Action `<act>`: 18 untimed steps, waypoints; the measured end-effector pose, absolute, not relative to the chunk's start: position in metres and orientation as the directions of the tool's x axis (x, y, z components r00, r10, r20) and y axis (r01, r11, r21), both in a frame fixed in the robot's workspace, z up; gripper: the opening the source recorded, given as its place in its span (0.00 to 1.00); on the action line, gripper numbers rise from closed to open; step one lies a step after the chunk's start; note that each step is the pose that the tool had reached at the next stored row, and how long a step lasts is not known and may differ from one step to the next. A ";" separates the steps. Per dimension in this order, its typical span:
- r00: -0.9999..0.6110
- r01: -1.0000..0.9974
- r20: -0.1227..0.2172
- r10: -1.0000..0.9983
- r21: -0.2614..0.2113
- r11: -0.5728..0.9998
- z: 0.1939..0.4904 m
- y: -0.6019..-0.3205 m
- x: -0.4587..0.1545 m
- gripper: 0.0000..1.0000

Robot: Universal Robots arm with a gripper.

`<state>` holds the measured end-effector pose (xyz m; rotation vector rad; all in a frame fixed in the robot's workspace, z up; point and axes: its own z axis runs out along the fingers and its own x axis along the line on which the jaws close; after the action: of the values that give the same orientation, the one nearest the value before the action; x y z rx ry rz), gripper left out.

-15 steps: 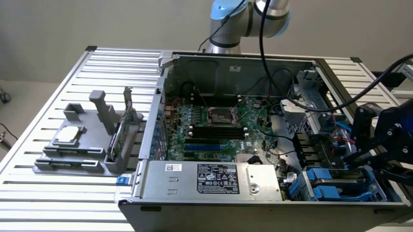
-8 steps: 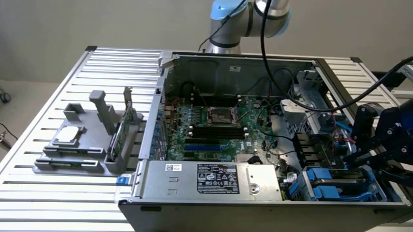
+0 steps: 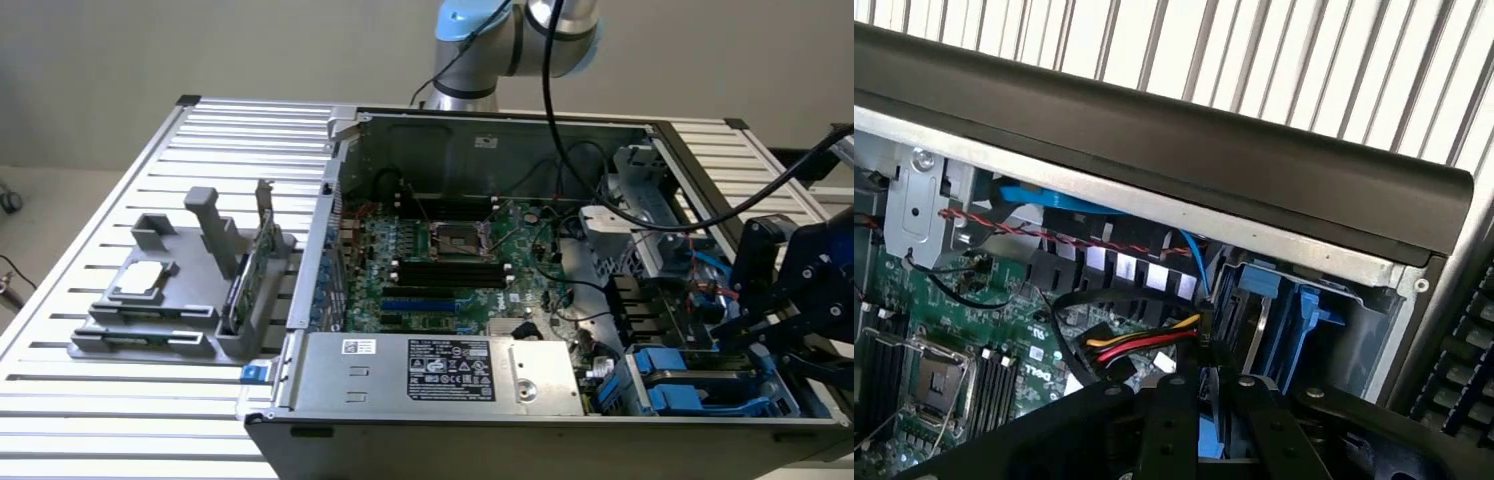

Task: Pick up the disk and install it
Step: 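Insert the first disk wire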

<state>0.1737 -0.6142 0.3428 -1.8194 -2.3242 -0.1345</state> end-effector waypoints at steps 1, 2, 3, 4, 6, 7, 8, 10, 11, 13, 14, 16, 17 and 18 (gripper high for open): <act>-0.223 0.971 0.198 0.954 -0.045 0.236 0.343 -0.614 0.174 0.18; -0.216 0.972 0.194 0.957 -0.047 0.229 0.343 -0.614 0.174 0.18; -0.208 0.974 0.190 0.959 -0.049 0.221 0.343 -0.614 0.174 0.18; -0.201 0.976 0.186 0.962 -0.051 0.214 0.343 -0.614 0.174 0.18; -0.187 0.978 0.175 0.967 -0.055 0.199 0.343 -0.614 0.174 0.18; -0.181 0.980 0.170 0.969 -0.057 0.193 0.343 -0.614 0.174 0.18; -0.176 0.981 0.165 0.970 -0.059 0.188 0.343 -0.614 0.174 0.18; -0.168 0.982 0.157 0.973 -0.062 0.179 0.343 -0.614 0.174 0.18; -0.165 0.982 0.152 0.975 -0.065 0.176 0.343 -0.614 0.174 0.18; -0.159 0.983 0.149 0.976 -0.068 0.171 0.343 -0.614 0.174 0.18; -0.159 0.983 0.148 0.976 -0.069 0.170 0.343 -0.614 0.174 0.18; -0.159 0.983 0.148 0.976 -0.069 0.170 0.343 -0.614 0.174 0.18; -0.159 0.983 0.148 0.976 -0.069 0.170 0.343 -0.614 0.174 0.18; -0.158 0.983 0.148 0.976 -0.069 0.170 0.343 -0.614 0.174 0.18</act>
<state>0.1737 -0.6144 0.3427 -1.9275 -2.2765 -0.0642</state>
